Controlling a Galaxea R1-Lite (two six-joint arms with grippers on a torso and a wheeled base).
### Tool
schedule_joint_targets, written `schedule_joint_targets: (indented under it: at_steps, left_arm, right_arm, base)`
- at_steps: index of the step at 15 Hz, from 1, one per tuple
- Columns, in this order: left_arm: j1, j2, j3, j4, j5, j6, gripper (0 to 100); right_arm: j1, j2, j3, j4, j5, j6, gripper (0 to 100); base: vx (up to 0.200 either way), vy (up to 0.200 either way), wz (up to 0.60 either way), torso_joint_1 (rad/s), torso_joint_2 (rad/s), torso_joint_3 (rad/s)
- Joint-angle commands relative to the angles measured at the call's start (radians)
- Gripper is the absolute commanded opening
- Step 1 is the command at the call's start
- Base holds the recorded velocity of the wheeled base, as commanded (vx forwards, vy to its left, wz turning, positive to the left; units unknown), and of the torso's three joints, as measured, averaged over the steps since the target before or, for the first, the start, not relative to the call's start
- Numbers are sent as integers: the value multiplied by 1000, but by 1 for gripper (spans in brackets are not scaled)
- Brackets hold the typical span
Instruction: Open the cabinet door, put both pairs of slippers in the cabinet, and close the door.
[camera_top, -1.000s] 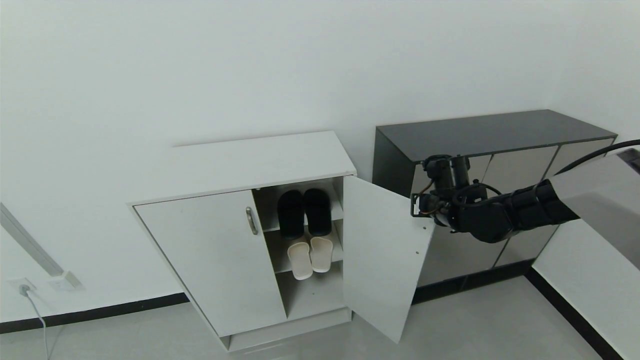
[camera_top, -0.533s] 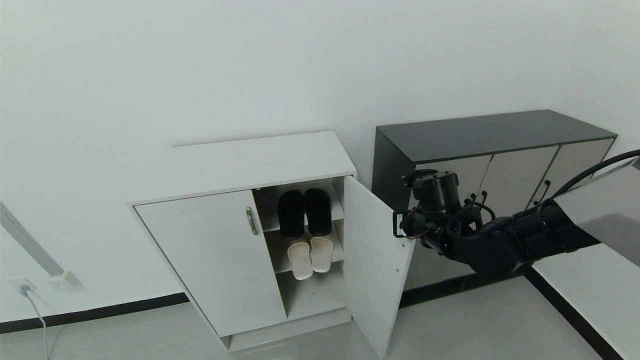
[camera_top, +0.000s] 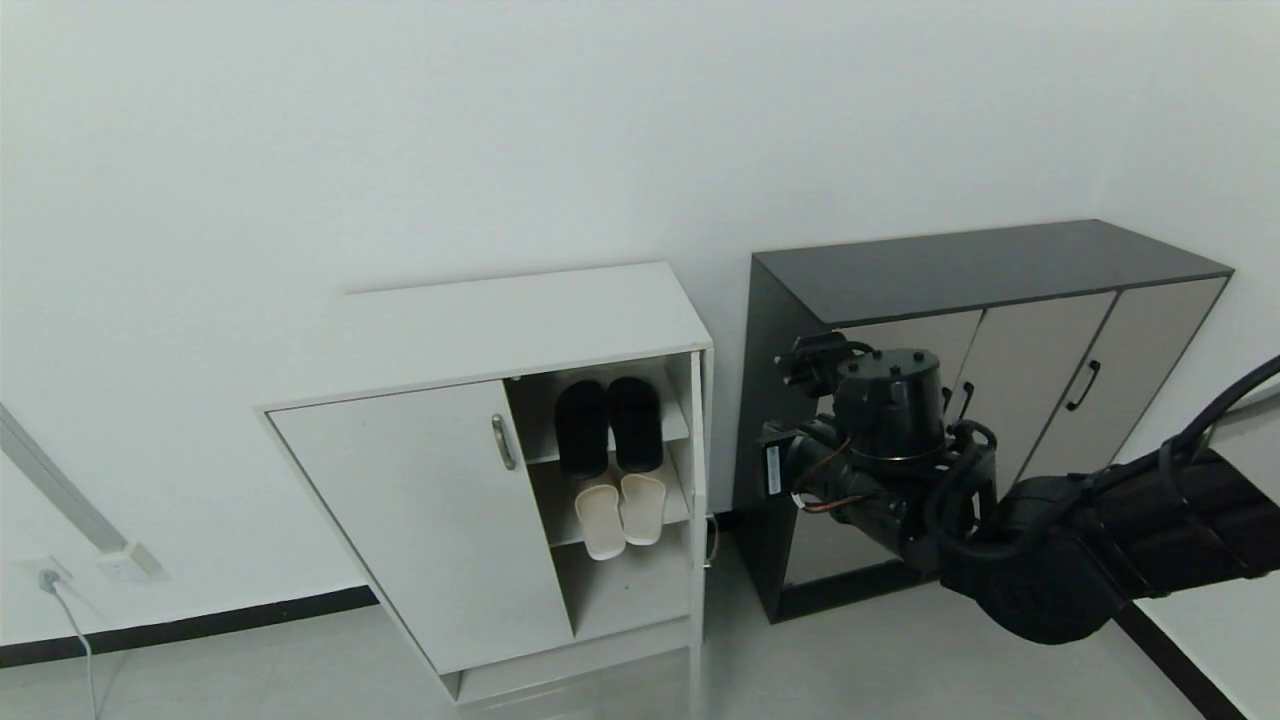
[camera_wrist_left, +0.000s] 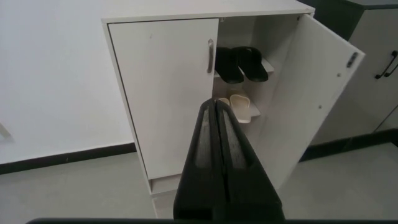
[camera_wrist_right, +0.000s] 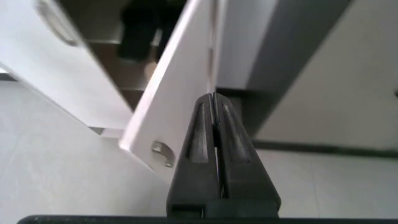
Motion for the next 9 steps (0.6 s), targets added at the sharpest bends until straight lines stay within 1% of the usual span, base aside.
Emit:
schedule_joint_targets:
  at_steps: [1, 3, 9]
  left_arm:
    - [1, 0, 0, -1, 1, 0, 0]
    - [1, 0, 0, -1, 1, -1, 0]
    - [1, 0, 0, -1, 1, 0, 0]
  right_arm:
    - [8, -12, 20, -11, 5, -7, 0]
    - [15, -9, 18, -17, 3, -12, 0]
    - [21, -12, 49, -18, 5, -7, 0]
  base:
    - [0, 0, 0, 0, 0, 0]
    - [0, 0, 0, 0, 0, 0]
    - [0, 0, 600, 4, 5, 1]
